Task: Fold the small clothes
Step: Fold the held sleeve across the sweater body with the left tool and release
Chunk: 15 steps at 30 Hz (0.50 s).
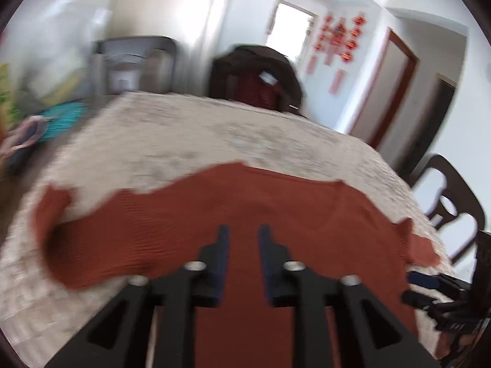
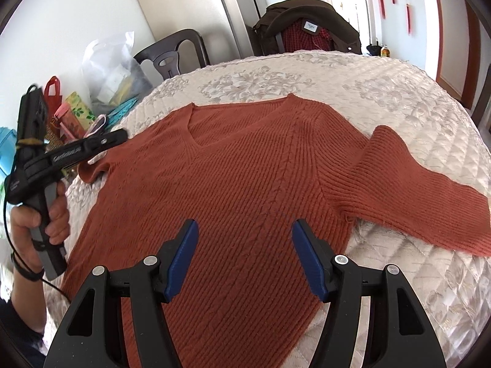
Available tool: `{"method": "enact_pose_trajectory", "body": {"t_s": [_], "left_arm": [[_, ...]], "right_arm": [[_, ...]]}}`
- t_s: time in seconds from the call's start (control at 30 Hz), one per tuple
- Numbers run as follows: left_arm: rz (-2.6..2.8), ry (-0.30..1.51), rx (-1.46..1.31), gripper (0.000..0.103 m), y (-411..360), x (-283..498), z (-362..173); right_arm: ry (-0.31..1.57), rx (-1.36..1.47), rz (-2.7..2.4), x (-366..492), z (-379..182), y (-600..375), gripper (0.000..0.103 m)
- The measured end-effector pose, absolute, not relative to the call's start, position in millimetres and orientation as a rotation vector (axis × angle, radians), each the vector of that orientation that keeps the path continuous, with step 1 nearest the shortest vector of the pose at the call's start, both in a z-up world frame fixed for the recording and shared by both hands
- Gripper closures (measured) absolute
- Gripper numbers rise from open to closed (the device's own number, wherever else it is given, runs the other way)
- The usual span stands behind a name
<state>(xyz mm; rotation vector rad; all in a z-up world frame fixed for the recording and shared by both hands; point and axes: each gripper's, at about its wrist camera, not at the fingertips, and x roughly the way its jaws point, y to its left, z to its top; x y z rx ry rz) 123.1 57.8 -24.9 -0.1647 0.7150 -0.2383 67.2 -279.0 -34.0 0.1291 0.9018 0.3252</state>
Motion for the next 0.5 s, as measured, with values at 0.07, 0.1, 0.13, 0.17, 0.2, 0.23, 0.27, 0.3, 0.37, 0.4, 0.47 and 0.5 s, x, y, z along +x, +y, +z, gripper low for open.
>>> {"method": "enact_pose_trajectory", "body": {"t_s": [0.07,0.1,0.13,0.17,0.2,0.23,0.27,0.3,0.37,0.4,0.47,0.5], "left_arm": [[-0.103,0.681,-0.137,0.055,86.0,116.2,-23.3],[-0.02,0.667,-0.1,0.054,97.0,115.1,-22.7],[0.066,0.658,-0.05,0.054,105.2,116.4,-24.4],[0.142,0.66,-0.009,0.054,115.2,120.8,-27.7],[0.188,0.672,0.004,0.054,124.5,126.3,-31.5],[0.223,0.689,0.012,0.054,132.9,133.2,-37.0],[0.251,0.723,0.027,0.054,139.5,142.7,-44.9],[0.266,0.759,0.039,0.054,144.2,151.1,-52.5],[0.269,0.829,0.041,0.072,149.3,164.8,-67.6],[0.264,0.851,0.029,0.086,151.2,169.8,-71.5],[0.236,0.833,-0.005,0.093,151.5,170.5,-66.1],[0.207,0.816,-0.032,0.094,149.2,170.6,-60.1]], "right_arm": [[0.898,0.129,0.34,68.4,-33.4,-275.2,0.039],[0.897,0.129,0.348,69.2,-33.2,-273.0,0.039],[0.897,0.129,0.361,70.6,-33.5,-269.3,0.039],[0.897,0.129,0.371,71.3,-34.2,-266.7,0.039],[0.899,0.129,0.383,72.7,-35.3,-263.2,0.039],[0.902,0.127,0.396,73.9,-36.6,-259.3,0.039],[0.903,0.124,0.403,74.4,-37.3,-256.8,0.039],[0.904,0.12,0.408,74.6,-37.9,-254.1,0.039],[0.902,0.117,0.42,73.1,-37.1,-251.2,0.039],[0.899,0.115,0.423,72.1,-35.9,-251.1,0.039],[0.893,0.113,0.415,68.7,-33.6,-254.7,0.039],[0.893,0.117,0.41,67.9,-33.2,-257.8,0.039]]}}
